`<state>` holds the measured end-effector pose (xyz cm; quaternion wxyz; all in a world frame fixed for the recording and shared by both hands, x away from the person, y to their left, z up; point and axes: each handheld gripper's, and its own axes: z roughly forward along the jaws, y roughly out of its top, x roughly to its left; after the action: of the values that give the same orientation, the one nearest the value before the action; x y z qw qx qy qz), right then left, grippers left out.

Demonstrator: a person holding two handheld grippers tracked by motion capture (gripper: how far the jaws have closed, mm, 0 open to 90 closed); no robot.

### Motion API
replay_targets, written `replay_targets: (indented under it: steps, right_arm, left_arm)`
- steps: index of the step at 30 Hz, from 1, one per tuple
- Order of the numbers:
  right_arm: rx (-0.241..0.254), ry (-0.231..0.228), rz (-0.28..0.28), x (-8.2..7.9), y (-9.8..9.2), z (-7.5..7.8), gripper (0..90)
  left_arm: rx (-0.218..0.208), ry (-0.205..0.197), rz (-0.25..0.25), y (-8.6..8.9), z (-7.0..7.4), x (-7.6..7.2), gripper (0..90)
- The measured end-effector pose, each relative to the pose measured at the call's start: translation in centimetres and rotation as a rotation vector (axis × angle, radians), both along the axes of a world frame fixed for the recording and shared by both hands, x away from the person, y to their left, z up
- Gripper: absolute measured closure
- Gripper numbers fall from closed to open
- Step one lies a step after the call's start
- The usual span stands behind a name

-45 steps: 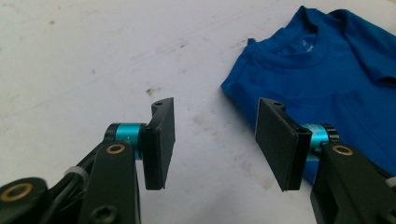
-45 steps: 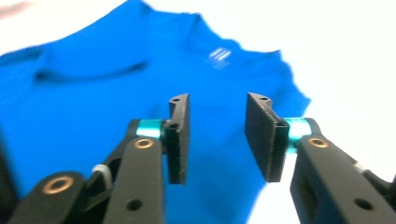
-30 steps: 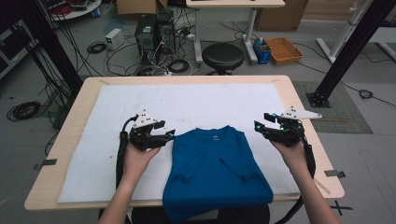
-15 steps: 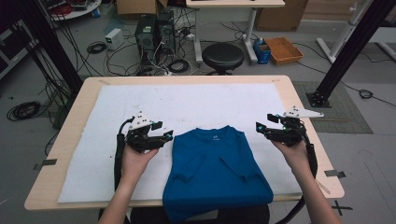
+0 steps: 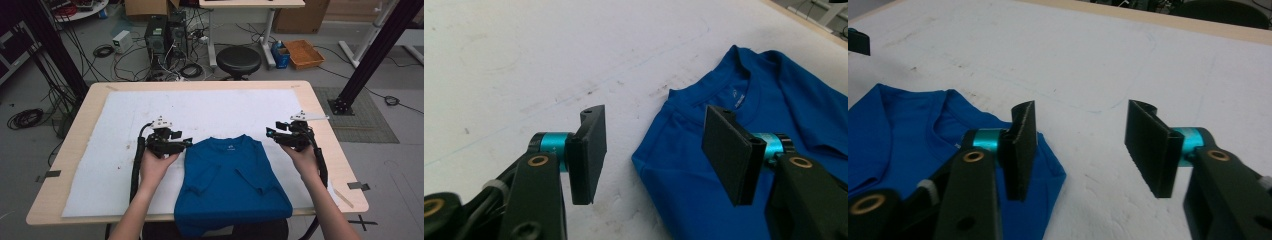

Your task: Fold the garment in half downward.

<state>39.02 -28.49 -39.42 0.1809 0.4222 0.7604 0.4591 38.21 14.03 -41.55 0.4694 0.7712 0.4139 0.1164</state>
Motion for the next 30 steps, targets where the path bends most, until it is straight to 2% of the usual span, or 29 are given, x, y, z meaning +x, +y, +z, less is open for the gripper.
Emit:
replay_targets:
  steps: [1,4,6,7,8,10,11,12,14,15,16,18,20,21,22,23,24,25,26,27,28,30]
  right_arm:
    - [-0.007,0.010,0.006,0.2,0.4,-0.2,49.8]
    - [-0.040,0.042,0.023,1.0,1.4,-1.1,50.5]
    - [-0.055,0.053,0.025,1.2,1.8,-1.4,51.5]
    - [-0.079,0.085,0.028,1.7,2.3,-1.9,52.7]
    - [-0.079,0.085,0.028,1.7,2.3,-1.9,52.7]
    - [-0.122,0.121,0.023,2.1,2.8,-2.7,54.9]
    - [-0.133,0.129,0.027,2.3,3.0,-2.9,55.7]
    - [-0.133,0.129,0.027,2.3,3.0,-2.9,55.7]
    - [-0.168,0.136,0.044,2.5,3.4,-3.4,56.8]
    - [-0.168,0.136,0.044,2.5,3.4,-3.4,56.8]
    - [-0.189,0.144,0.060,2.7,3.7,-3.7,56.8]
    - [-0.220,0.169,0.071,2.9,4.1,-4.3,56.8]
    - [-0.246,0.173,0.079,3.0,4.4,-4.8,57.7]
    - [-0.252,0.163,0.081,2.9,4.4,-4.7,62.6]
    - [-0.256,0.158,0.097,2.9,4.5,-4.7,68.0]
    - [-0.260,0.152,0.111,2.8,4.6,-4.7,72.6]
    - [-0.271,0.143,0.123,2.7,4.7,-4.7,76.9]
    - [-0.271,0.143,0.123,2.7,4.7,-4.7,76.9]
    - [-0.301,0.121,0.133,2.4,5.1,-4.6,83.4]
    - [-0.308,0.113,0.136,2.4,5.2,-4.6,84.4]
    - [-0.308,0.113,0.136,2.4,5.2,-4.6,84.4]
    - [-0.286,0.122,0.131,2.5,4.9,-4.5,84.6]
  left_arm:
    - [0.000,0.000,0.000,0.0,0.0,0.0,44.5]
    - [0.015,0.062,0.002,-0.7,-1.0,1.0,45.8]
    - [0.026,0.074,0.003,-1.0,-1.2,1.2,47.3]
    - [0.044,0.092,-0.009,-1.5,-1.6,1.6,47.3]
    - [0.044,0.092,-0.009,-1.5,-1.6,1.6,47.4]
    - [0.075,0.115,-0.016,-2.3,-2.1,2.1,48.3]
    - [0.075,0.115,-0.016,-2.3,-2.1,2.1,48.3]
    - [0.074,0.117,-0.024,-2.6,-2.2,2.3,48.3]
    - [0.095,0.126,-0.048,-3.5,-2.7,2.5,48.2]
    - [0.095,0.126,-0.048,-3.5,-2.7,2.5,48.1]
    - [0.120,0.122,-0.055,-3.8,-2.8,2.5,47.9]
    - [0.124,0.128,-0.052,-3.8,-2.8,2.6,48.1]
    - [0.159,0.108,-0.047,-4.0,-2.7,2.4,51.6]
    - [0.185,0.096,-0.047,-4.1,-2.7,2.4,54.1]
    - [0.185,0.096,-0.047,-4.1,-2.7,2.4,56.1]
    - [0.233,0.061,-0.039,-4.5,-2.6,2.1,59.3]
    - [0.252,0.046,-0.034,-4.6,-2.6,2.0,62.2]
    - [0.252,0.046,-0.034,-4.6,-2.6,2.0,64.2]
    - [0.260,0.037,-0.039,-4.7,-2.6,1.9,66.0]
    - [0.252,0.040,-0.050,-4.7,-2.6,1.9,73.2]
    - [0.252,0.040,-0.050,-4.7,-2.6,1.9,78.0]
    - [0.261,0.036,-0.061,-4.8,-2.5,1.9,80.1]
